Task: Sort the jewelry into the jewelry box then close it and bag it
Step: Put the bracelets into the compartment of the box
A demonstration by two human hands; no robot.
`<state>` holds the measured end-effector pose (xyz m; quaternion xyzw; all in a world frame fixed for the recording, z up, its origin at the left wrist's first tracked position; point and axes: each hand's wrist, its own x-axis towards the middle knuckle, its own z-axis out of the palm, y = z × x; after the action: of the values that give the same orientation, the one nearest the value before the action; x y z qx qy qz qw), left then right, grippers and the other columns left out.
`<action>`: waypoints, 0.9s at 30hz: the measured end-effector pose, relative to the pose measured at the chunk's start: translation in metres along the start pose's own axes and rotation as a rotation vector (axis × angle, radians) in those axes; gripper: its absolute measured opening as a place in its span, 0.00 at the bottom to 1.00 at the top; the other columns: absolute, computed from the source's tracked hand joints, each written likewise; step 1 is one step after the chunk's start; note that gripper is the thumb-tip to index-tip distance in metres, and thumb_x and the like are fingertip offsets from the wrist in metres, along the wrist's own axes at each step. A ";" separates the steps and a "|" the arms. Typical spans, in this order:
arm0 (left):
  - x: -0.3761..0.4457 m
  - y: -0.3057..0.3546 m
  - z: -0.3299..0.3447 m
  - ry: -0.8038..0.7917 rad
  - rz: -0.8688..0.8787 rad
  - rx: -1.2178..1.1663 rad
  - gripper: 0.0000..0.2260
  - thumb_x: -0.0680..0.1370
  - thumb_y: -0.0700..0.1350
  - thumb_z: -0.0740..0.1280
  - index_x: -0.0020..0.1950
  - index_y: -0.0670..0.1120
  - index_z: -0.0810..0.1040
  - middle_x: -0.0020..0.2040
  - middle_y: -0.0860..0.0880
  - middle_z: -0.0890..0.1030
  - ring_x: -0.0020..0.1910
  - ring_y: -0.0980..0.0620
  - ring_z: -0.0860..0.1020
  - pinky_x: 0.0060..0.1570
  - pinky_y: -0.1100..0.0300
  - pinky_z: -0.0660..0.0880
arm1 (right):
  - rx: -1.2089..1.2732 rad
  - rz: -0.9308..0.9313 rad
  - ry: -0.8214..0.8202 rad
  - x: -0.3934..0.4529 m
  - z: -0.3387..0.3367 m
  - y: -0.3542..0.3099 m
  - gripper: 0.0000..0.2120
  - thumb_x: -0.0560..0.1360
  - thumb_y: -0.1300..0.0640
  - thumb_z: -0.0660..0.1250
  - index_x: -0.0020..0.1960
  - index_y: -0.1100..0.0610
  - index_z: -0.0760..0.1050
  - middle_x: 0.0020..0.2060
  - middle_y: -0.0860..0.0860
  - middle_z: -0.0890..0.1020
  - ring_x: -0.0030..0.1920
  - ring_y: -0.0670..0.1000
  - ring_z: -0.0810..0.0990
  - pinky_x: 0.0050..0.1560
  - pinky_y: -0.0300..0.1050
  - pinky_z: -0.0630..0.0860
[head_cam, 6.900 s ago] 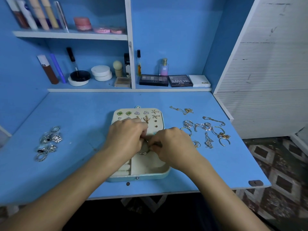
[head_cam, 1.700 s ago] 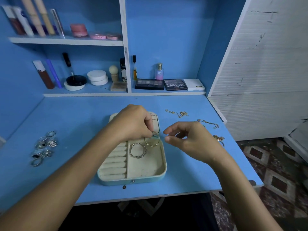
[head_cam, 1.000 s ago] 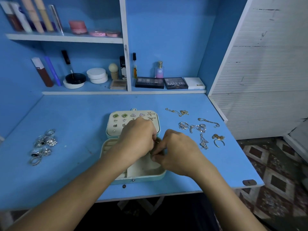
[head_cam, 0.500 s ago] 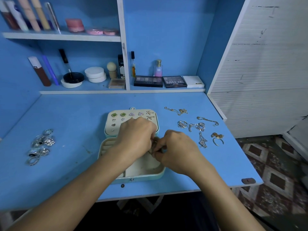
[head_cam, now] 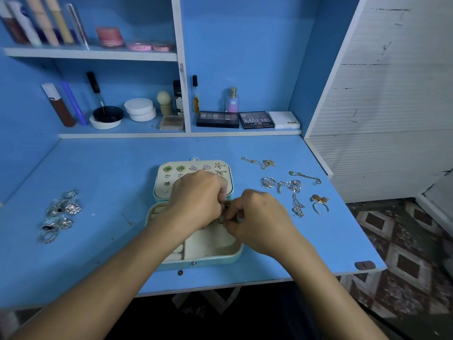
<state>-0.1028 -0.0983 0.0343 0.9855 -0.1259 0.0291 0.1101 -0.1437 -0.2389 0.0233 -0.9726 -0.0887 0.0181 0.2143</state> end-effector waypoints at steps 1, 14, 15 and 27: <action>0.000 -0.001 -0.001 -0.007 0.003 -0.010 0.13 0.72 0.47 0.72 0.33 0.56 0.70 0.44 0.56 0.81 0.49 0.50 0.78 0.41 0.59 0.71 | 0.004 -0.008 0.002 -0.001 0.000 0.001 0.06 0.76 0.49 0.67 0.49 0.44 0.83 0.43 0.43 0.71 0.50 0.50 0.77 0.44 0.43 0.71; 0.008 -0.007 -0.012 -0.081 0.050 -0.145 0.10 0.71 0.46 0.73 0.33 0.56 0.75 0.34 0.58 0.78 0.43 0.55 0.77 0.42 0.59 0.75 | 0.134 -0.033 0.104 -0.003 -0.014 0.015 0.04 0.75 0.51 0.69 0.46 0.47 0.83 0.42 0.44 0.77 0.42 0.45 0.74 0.42 0.42 0.72; 0.011 -0.007 -0.015 -0.072 0.053 -0.169 0.09 0.71 0.46 0.73 0.33 0.55 0.76 0.33 0.58 0.78 0.41 0.55 0.78 0.42 0.60 0.75 | 0.153 -0.022 0.128 -0.001 -0.016 0.019 0.03 0.75 0.52 0.69 0.46 0.47 0.83 0.41 0.44 0.78 0.40 0.44 0.73 0.41 0.42 0.72; 0.071 0.034 -0.003 -0.112 0.258 -0.265 0.05 0.75 0.50 0.73 0.50 0.52 0.85 0.41 0.56 0.82 0.40 0.59 0.76 0.48 0.60 0.75 | 0.118 0.239 0.287 0.005 -0.053 0.082 0.04 0.77 0.55 0.69 0.49 0.49 0.82 0.44 0.44 0.83 0.41 0.47 0.78 0.45 0.47 0.78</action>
<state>-0.0428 -0.1470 0.0506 0.9382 -0.2597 -0.0290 0.2271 -0.1217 -0.3327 0.0369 -0.9545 0.0602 -0.0905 0.2778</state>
